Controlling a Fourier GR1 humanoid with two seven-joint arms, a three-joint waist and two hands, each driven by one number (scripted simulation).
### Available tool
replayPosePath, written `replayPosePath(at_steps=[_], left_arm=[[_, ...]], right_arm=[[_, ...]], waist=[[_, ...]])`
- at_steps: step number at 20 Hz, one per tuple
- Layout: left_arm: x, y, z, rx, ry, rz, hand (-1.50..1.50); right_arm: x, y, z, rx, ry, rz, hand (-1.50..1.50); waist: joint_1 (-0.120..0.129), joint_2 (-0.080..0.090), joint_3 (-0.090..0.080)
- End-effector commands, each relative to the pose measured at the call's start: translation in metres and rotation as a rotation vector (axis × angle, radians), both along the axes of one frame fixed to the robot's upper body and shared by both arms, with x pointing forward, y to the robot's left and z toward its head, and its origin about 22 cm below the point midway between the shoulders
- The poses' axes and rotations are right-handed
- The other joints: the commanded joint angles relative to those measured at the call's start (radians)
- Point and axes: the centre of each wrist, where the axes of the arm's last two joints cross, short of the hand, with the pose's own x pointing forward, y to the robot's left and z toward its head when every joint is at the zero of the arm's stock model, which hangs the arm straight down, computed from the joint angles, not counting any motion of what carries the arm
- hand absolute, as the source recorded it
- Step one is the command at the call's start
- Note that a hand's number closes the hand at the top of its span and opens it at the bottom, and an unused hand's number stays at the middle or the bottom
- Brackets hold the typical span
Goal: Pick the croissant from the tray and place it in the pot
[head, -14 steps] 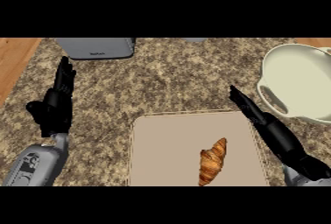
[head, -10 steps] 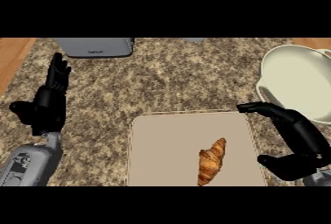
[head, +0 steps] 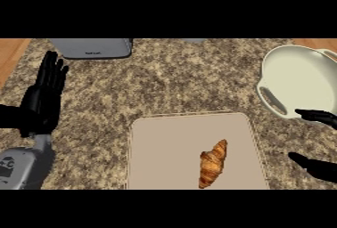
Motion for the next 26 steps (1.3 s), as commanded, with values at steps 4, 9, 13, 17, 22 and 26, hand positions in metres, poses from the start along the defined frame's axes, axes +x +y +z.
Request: replayPosePath(at_steps=[4, 9, 13, 17, 22, 26], left_arm=[[-0.001, -0.012, 0.008, -0.025, 0.022, -0.039, 0.00], [-0.013, -0.002, -0.010, -0.041, 0.007, -0.033, 0.00], [0.004, 0.001, 0.002, -0.027, 0.002, -0.042, 0.00], [0.000, 0.001, -0.003, -0.035, -0.005, -0.060, 0.00], [0.007, 0.014, -0.007, -0.024, 0.014, -0.064, 0.00], [0.012, -0.010, -0.002, -0.014, -0.005, -0.030, 0.00]], right_arm=[[-0.040, -0.011, 0.004, -0.202, -0.075, 0.066, -1.50], [-0.053, 0.019, 0.021, -0.420, 0.056, 0.050, -1.50], [-0.053, 0.056, 0.037, -0.555, 0.140, 0.078, -1.50], [-0.054, 0.088, 0.046, -0.590, 0.197, 0.051, -1.50], [-0.045, 0.128, 0.035, -0.657, 0.285, 0.034, -1.50], [-0.047, 0.137, 0.011, -0.645, 0.353, 0.035, -1.50]], waist=[[0.014, 0.002, -0.001], [0.019, 0.001, -0.003], [0.025, 0.004, -0.003], [0.029, 0.005, -0.002], [0.034, 0.007, -0.002], [0.026, 0.005, -0.001]])
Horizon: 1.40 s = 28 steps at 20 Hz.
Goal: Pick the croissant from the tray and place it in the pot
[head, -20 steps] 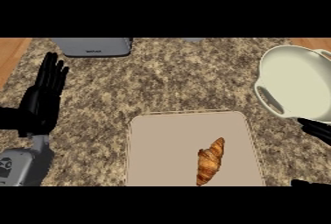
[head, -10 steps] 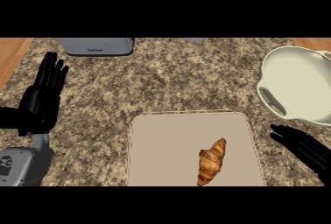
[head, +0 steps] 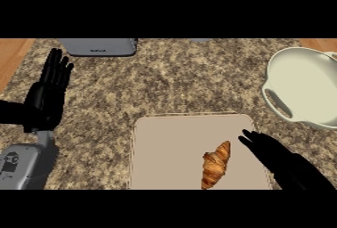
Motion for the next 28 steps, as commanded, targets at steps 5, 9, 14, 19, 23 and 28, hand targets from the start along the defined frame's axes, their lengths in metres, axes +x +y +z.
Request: replayPosePath(at_steps=[5, 9, 14, 19, 23, 28], left_arm=[[-0.007, 0.007, -0.015, -0.008, 0.013, -0.002, 0.00], [-0.005, 0.006, -0.014, -0.008, 0.007, 0.006, 0.00], [-0.007, 0.012, -0.011, -0.005, 0.004, 0.012, 0.00], [-0.008, 0.022, 0.012, -0.009, 0.019, -0.007, 0.00], [-0.015, 0.009, 0.015, 0.002, 0.013, -0.006, 0.00], [-0.009, -0.001, 0.015, -0.005, -0.005, 0.014, 0.00]], right_arm=[[0.022, 0.038, -0.031, -0.019, 0.093, -0.001, -1.50], [0.029, 0.031, -0.058, -0.019, 0.060, 0.032, -1.50], [-0.004, 0.040, -0.062, 0.005, 0.015, 0.043, -1.50], [0.034, 0.060, -0.051, -0.057, 0.027, -0.025, -1.50], [0.039, 0.071, -0.067, -0.097, 0.038, -0.059, -1.50], [0.026, 0.062, -0.106, -0.083, 0.039, -0.047, -1.50]], waist=[[0.002, 0.000, 0.001], [0.000, 0.000, 0.001], [-0.005, -0.001, 0.001], [0.002, 0.000, 0.001], [0.003, -0.001, 0.001], [-0.001, -0.001, 0.001]])
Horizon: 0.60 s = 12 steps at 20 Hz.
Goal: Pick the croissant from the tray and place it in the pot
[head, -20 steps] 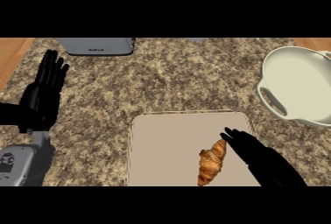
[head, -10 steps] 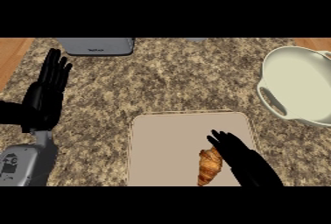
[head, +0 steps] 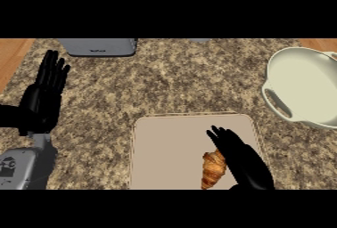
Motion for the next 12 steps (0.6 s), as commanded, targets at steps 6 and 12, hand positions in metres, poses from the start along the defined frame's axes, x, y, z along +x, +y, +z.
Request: replayPosePath(at_steps=[6, 12], left_arm=[[0.012, -0.016, -0.006, 0.013, 0.002, -0.013, 0.00], [0.002, 0.014, 0.002, -0.007, 0.013, -0.027, 0.00]], right_arm=[[0.020, 0.026, -0.035, -0.013, 0.021, 0.041, -1.50], [0.020, 0.025, -0.058, 0.006, 0.027, 0.133, 1.50]], waist=[[0.000, 0.001, 0.000], [0.005, 0.001, 0.000]])
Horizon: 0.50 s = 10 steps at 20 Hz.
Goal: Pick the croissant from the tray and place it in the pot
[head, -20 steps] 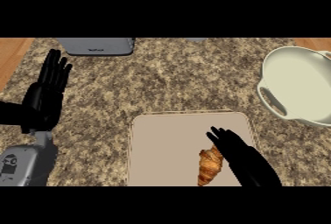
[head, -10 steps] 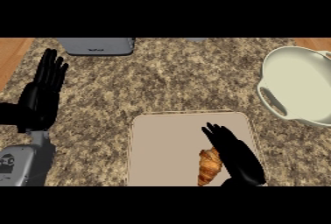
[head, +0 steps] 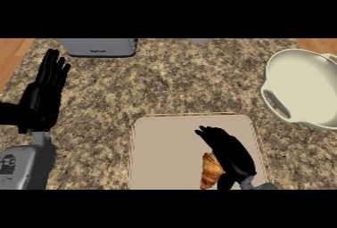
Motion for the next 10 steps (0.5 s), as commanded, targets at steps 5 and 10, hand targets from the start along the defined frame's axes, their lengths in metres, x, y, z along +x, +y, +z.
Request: replayPosePath(at_steps=[5, 10], left_arm=[[-0.011, 0.002, -0.017, -0.021, 0.010, -0.019, 0.00], [-0.001, 0.000, -0.002, -0.001, 0.005, -0.010, 0.00]], right_arm=[[-0.012, 0.018, -0.043, -0.007, -0.075, 0.160, 1.50], [-0.002, 0.031, -0.024, -0.046, -0.084, 0.161, 1.50]], waist=[[0.006, 0.009, 0.012], [0.001, 0.009, 0.012]])
